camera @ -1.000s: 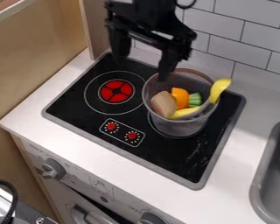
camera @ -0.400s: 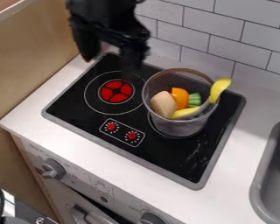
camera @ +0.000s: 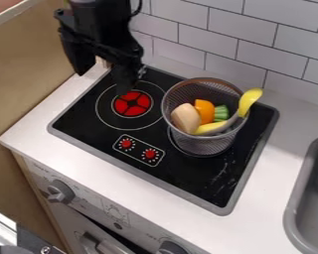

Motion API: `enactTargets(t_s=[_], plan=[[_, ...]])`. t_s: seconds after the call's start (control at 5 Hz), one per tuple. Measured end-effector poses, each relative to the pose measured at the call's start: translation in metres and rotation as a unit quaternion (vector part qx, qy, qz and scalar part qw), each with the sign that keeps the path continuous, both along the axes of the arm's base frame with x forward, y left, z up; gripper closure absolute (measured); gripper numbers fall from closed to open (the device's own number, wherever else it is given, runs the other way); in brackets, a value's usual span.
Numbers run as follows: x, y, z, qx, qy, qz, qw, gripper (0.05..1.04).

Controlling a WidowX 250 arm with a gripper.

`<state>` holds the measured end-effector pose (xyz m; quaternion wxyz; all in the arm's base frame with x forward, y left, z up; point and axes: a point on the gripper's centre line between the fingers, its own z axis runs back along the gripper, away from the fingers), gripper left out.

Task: Put the object on the stove in the pot

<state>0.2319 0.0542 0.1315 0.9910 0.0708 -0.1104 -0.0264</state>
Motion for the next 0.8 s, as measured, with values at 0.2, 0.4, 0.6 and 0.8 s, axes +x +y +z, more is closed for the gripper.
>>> enactTargets(t_s=[0.2,0.4,0.6,0.8], plan=[[-0.003,0.014,-0.007,0.007,0.002,-0.004,1.0,0.085],[-0.004,0.029,-0.009,0.003,-0.001,-0.011,0.9999,0.085],[-0.008,0.043,-0.015,-0.006,0.01,-0.014,0.9998,0.085],[-0.007,0.055,-0.014,-0.011,0.013,-0.021,0.9996,0.085]])
